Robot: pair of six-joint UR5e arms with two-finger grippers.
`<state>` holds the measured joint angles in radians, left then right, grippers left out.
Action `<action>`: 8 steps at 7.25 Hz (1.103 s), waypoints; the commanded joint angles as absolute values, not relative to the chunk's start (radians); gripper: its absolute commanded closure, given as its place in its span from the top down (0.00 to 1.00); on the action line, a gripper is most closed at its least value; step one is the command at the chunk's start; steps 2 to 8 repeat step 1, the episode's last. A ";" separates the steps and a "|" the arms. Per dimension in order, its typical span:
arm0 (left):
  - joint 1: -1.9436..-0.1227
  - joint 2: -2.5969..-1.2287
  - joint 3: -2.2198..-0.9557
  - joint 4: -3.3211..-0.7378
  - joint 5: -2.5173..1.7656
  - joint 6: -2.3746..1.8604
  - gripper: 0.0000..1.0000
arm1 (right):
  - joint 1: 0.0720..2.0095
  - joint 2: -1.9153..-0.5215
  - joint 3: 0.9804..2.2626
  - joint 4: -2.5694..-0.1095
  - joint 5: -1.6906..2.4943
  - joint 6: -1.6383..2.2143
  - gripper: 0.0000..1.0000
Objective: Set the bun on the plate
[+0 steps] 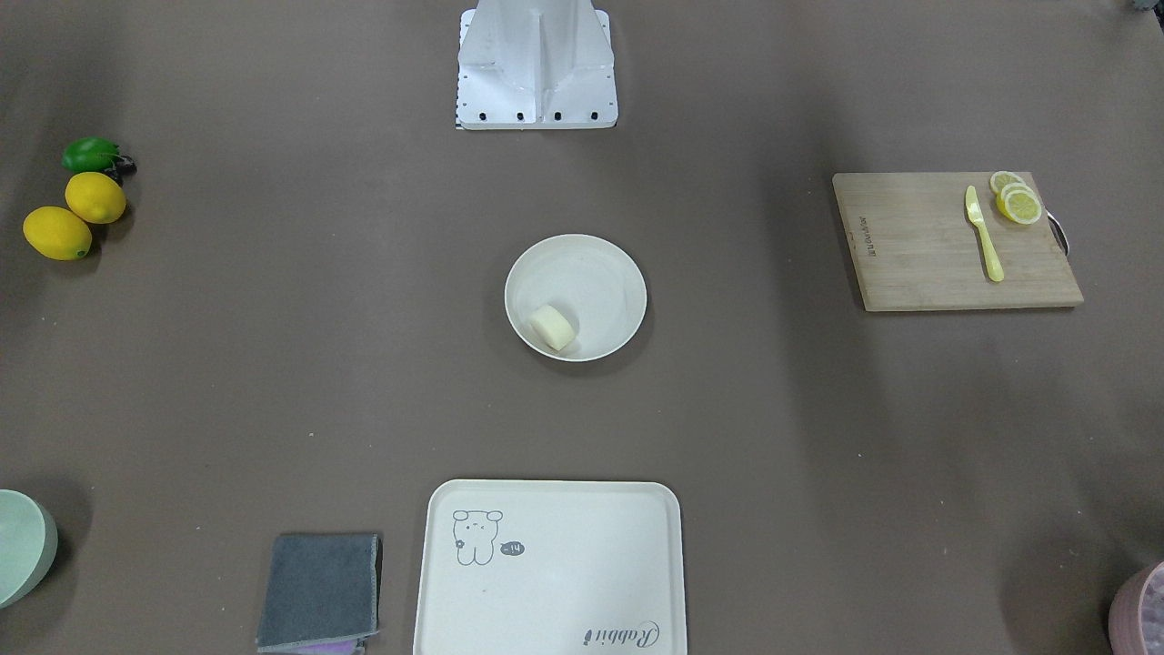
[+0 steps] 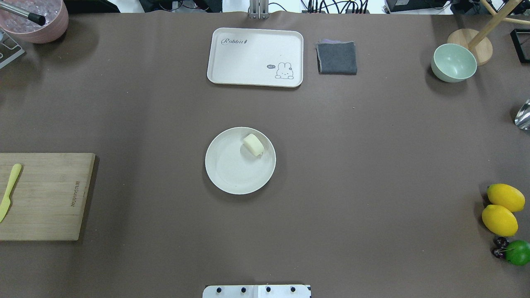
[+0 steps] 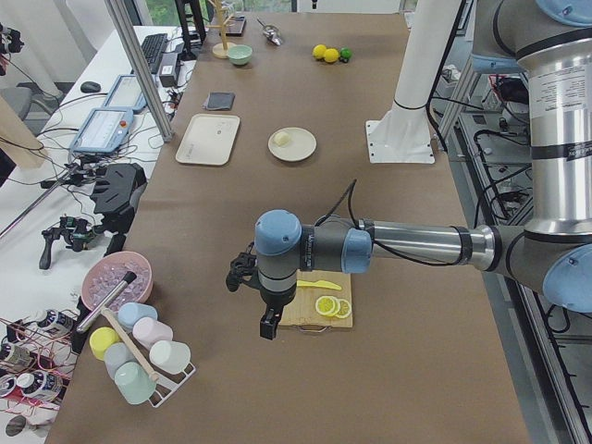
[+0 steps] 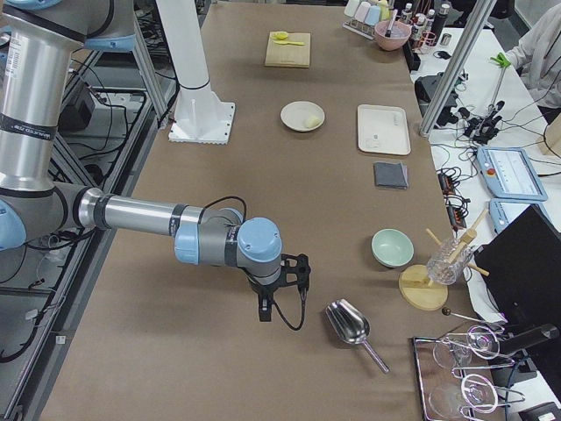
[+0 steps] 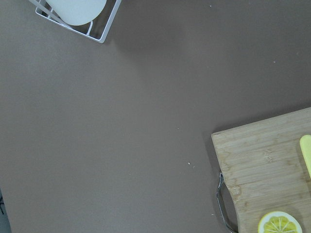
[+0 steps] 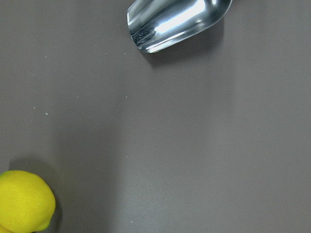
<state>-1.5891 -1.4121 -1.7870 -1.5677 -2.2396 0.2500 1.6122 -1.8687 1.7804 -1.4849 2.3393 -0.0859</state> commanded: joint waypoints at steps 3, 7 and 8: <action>-1.588 -1.411 -1.786 -1.566 -2.238 0.250 0.98 | 1.612 -1.868 1.781 -1.485 2.339 -0.086 1.00; -1.588 -1.411 -1.786 -1.566 -2.238 0.250 0.98 | 1.612 -1.868 1.781 -1.485 2.339 -0.086 1.00; -1.588 -1.411 -1.786 -1.566 -2.238 0.250 0.98 | 1.612 -1.868 1.781 -1.485 2.339 -0.086 1.00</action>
